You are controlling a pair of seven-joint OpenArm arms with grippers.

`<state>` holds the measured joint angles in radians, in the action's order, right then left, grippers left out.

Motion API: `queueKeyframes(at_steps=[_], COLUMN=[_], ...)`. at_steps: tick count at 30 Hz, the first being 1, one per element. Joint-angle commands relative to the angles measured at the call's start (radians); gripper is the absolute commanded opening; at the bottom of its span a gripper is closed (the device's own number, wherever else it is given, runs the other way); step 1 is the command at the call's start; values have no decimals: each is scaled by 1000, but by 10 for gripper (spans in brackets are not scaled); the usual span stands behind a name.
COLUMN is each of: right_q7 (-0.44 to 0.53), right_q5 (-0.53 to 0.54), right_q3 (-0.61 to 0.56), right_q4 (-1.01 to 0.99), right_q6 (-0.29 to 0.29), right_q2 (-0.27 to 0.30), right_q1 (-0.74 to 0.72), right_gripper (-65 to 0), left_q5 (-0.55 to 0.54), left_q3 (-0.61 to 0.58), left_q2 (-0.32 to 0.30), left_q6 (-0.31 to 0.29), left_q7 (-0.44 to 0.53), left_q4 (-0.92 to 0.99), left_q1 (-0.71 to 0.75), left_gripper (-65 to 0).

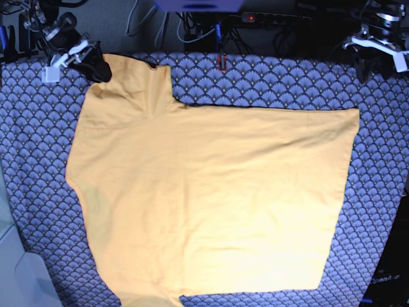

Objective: Fold the T-shirt properly
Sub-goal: 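Move the left gripper down to the shirt's other shoulder corner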

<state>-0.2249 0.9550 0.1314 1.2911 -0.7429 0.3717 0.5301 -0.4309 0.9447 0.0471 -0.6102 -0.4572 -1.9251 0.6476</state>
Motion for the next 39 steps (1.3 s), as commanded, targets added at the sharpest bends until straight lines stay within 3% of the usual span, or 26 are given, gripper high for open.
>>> queueKeyframes(at_steps=[1, 6, 13, 17, 22, 31, 39], right_q7=[-95, -103, -287, -291, -287, -296, -298], right_q5=[-66, -66, -66, -66, -66, -66, -66], right_q3=[-11, -16, -17, -17, -19, 73, 70], right_q4=[-6, -6, -14, -9, -8, -6, -14], right_q6=[45, 45, 45, 45, 45, 45, 45], right_q2=[8, 25, 40, 40, 42, 63, 89], right_q1=[15, 14, -29, -31, -31, -20, -18], right_gripper=[-429, -506, -543, -550, -644, -650, -649], left_q5=[-16, -16, -16, -16, -16, -16, -16], left_q3=[6, 6, 6, 6, 6, 7, 7], left_q2=[-10, -8, -6, -6, -8, -10, -10], left_q6=[-3, -3, -3, -3, -3, -3, -3], left_q7=[24, 24, 24, 24, 24, 25, 25], left_q4=[-15, -15, -15, -15, -15, -15, -15], left_q1=[8, 8, 8, 8, 8, 7, -10], left_gripper=[-266, -266, -266, -267, -266, -268, -269])
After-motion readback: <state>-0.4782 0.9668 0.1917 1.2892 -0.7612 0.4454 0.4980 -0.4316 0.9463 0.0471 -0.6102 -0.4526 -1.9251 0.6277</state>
